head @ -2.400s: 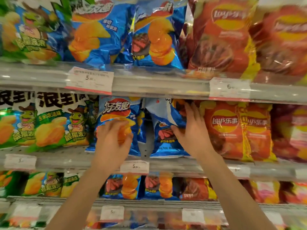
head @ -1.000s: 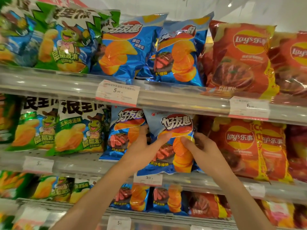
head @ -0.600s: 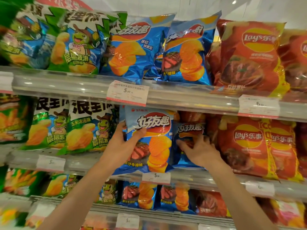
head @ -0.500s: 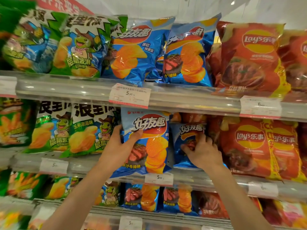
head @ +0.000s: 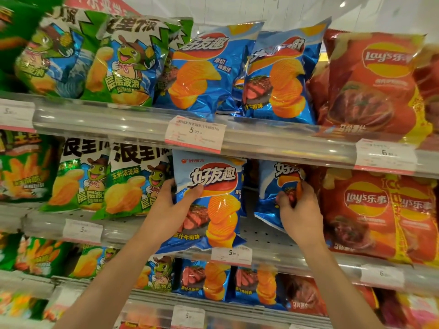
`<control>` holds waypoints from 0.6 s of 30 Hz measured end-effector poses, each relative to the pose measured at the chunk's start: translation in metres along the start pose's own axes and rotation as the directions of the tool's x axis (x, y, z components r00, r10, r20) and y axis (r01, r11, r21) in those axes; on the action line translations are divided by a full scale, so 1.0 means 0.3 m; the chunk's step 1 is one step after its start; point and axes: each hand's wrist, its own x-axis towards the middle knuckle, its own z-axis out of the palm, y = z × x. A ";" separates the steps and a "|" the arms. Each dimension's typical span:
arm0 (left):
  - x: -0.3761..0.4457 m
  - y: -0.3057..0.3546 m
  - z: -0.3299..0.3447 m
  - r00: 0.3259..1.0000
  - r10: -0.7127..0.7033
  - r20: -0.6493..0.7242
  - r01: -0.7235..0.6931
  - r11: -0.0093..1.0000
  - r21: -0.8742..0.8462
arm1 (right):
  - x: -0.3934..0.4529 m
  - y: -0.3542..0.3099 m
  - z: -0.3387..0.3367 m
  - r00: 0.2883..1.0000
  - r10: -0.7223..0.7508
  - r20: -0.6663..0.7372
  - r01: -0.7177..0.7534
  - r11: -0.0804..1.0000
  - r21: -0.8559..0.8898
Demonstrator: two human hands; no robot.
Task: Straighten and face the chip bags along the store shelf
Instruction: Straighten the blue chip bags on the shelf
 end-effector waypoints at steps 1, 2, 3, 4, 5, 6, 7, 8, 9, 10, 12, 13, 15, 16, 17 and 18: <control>-0.001 0.001 0.002 1.000 -0.004 0.002 0.004 1.000 0.005 | -0.005 0.004 0.003 1.000 -0.010 -0.022 0.011 1.000 0.025; -0.004 0.005 0.003 1.000 -0.009 0.002 0.009 1.000 0.008 | -0.006 0.005 0.008 0.999 -0.031 -0.029 0.032 0.998 0.054; -0.005 0.008 0.004 1.000 -0.014 0.003 0.014 1.000 0.012 | -0.006 0.002 0.013 0.998 -0.059 -0.022 0.061 0.994 0.088; -0.008 0.012 0.004 1.000 -0.016 0.001 0.016 1.000 0.014 | -0.004 -0.005 0.021 0.996 -0.090 -0.007 0.090 0.988 0.122; -0.006 0.009 0.004 1.000 -0.022 -0.003 0.022 1.000 0.016 | 0.003 -0.009 0.032 0.993 -0.122 0.007 0.120 0.983 0.141; -0.006 0.010 0.005 1.000 -0.024 -0.008 0.024 1.000 0.019 | 0.013 -0.012 0.046 0.990 -0.143 0.021 0.139 0.982 0.125; -0.003 0.006 0.004 1.000 -0.022 -0.008 0.023 1.000 0.022 | 0.027 -0.013 0.062 0.988 -0.148 0.041 0.145 0.987 0.068; -0.004 0.006 0.006 1.000 -0.020 -0.008 0.021 1.000 0.023 | 0.043 -0.012 0.077 0.988 -0.139 0.064 0.140 0.990 -0.027; -0.001 0.003 0.006 1.000 -0.020 -0.005 0.021 0.999 0.026 | 0.053 -0.008 0.089 0.990 -0.112 0.087 0.122 0.986 -0.117; 0.002 0.001 0.008 1.000 -0.020 -0.002 0.020 0.999 0.031 | 0.055 -0.001 0.095 0.990 -0.076 0.116 0.096 0.980 -0.176; 0.010 0.002 0.012 1.000 -0.013 0.001 0.013 0.999 0.041 | 0.044 0.031 0.101 0.982 -0.024 0.188 0.072 0.965 -0.253; 0.016 -0.003 0.013 1.000 -0.012 0.002 0.012 0.999 0.041 | 0.034 0.044 0.099 0.973 -0.006 0.231 0.077 0.950 -0.301; 0.023 -0.014 0.017 1.000 -0.014 0.002 0.014 0.999 0.035 | 0.037 0.067 0.103 0.959 0.037 0.282 0.069 0.931 -0.357; 0.023 -0.016 0.018 1.000 -0.014 -0.001 0.014 0.999 0.031 | 0.047 0.069 0.108 0.957 0.040 0.287 0.067 0.932 -0.356; 0.026 -0.021 0.016 1.000 -0.016 -0.004 0.016 0.999 0.036 | 0.059 0.063 0.114 0.959 0.024 0.283 0.078 0.937 -0.341; 0.026 -0.022 0.016 1.000 -0.017 -0.006 0.018 0.999 0.045 | 0.072 0.055 0.121 0.962 -0.002 0.273 0.094 0.942 -0.323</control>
